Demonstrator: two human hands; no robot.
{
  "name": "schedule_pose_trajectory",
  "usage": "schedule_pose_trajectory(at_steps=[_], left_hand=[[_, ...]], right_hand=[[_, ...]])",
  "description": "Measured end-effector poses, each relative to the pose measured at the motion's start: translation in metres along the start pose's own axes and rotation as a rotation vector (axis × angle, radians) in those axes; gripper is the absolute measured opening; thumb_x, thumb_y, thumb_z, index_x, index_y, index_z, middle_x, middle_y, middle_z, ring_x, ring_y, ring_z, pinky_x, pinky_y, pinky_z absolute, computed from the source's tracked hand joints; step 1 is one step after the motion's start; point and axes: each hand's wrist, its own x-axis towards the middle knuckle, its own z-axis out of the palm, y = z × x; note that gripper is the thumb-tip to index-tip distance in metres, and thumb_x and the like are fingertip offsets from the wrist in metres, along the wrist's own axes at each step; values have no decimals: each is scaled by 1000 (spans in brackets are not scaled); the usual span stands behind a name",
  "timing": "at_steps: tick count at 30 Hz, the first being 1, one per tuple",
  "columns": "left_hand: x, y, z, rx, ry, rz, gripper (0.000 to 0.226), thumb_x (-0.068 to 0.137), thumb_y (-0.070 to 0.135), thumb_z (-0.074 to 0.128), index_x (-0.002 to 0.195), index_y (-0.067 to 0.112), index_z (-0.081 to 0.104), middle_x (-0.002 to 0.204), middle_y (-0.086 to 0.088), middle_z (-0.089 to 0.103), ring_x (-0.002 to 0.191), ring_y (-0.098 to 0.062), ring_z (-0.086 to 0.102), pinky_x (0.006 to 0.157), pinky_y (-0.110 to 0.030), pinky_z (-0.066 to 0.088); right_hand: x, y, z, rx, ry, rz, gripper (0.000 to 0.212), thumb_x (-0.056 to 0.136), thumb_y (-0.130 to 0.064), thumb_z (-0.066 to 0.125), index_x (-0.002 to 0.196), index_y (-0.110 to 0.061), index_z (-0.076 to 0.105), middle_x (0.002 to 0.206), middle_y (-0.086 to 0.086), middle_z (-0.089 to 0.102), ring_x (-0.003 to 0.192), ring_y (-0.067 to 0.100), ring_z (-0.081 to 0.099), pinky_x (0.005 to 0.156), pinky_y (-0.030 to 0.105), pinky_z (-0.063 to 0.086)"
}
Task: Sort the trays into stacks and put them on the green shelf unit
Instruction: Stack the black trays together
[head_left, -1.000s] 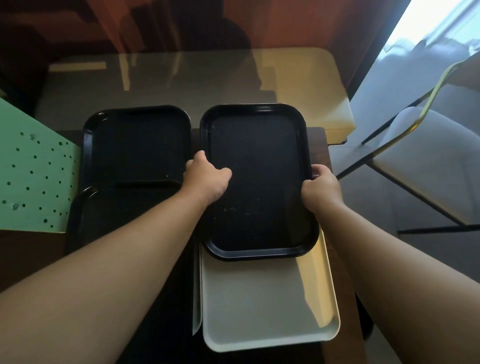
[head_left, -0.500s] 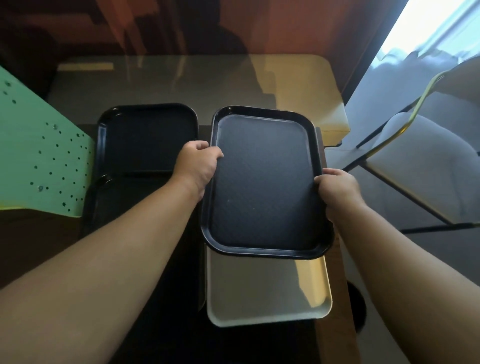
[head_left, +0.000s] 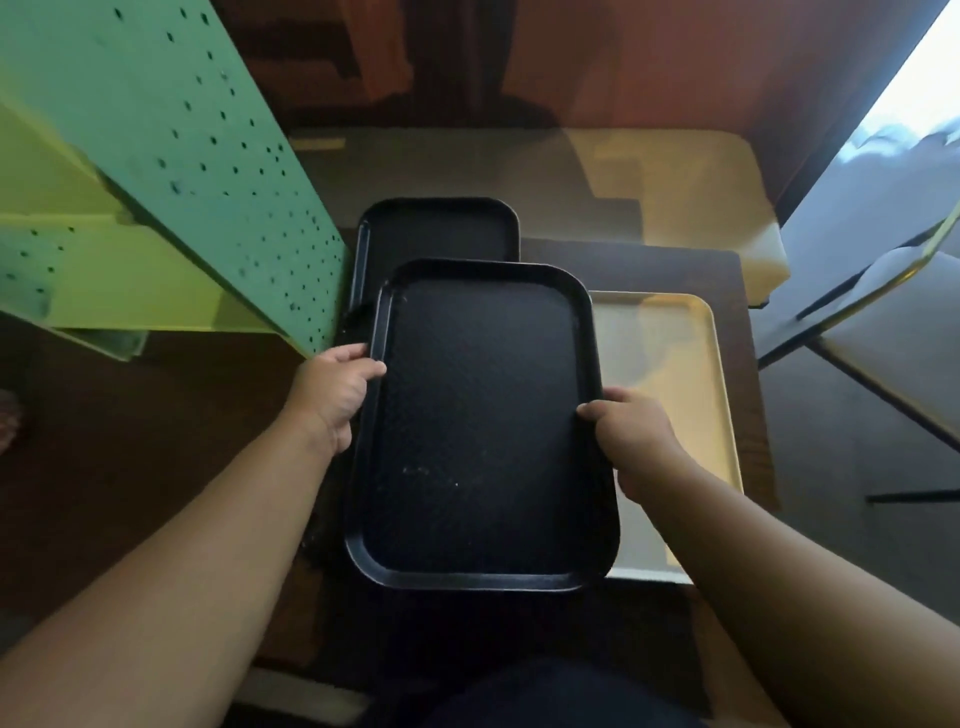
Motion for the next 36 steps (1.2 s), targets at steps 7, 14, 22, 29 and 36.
schedule_pose_trajectory(at_steps=[7,14,22,29,36], left_hand=[[17,-34,-55,-111,-23,-127,55,86,-2,66,140,8,61,140,-19,63,126,-34,61,109,-53,48],[34,-46,-74,-175,-38,-127,48,88,-12,61,132,9,64,142,-18,60,134,-36,55,118,-51,42],[44,-51,-83,-230,-122,-94,30,96,-2,60,125,7,62,112,-12,70,100,-21,68,83,-31,53],[46,-64,-91,-20,-205,-30,37,97,5,63,132,15,61,145,-11,58,138,-29,53,118,-45,40],[35,-75,-82,279,-257,-142,81,92,22,70,162,19,29,158,-15,47,137,-36,52,115,-55,43]], right_hand=[[-16,13,48,-71,-51,7,26,102,-1,44,108,-21,60,91,-5,61,80,11,57,62,25,45],[-17,19,71,-102,-31,17,39,98,4,43,120,-21,63,97,-3,64,82,12,58,74,30,48],[-13,25,87,-127,-3,13,33,95,3,45,107,-18,67,97,1,69,85,16,64,72,29,51],[-9,30,98,-307,40,8,42,94,-9,51,136,-14,56,108,3,65,77,13,61,59,24,49],[-5,31,102,-450,8,84,35,92,-9,53,126,-10,59,114,10,65,84,21,59,78,36,51]])
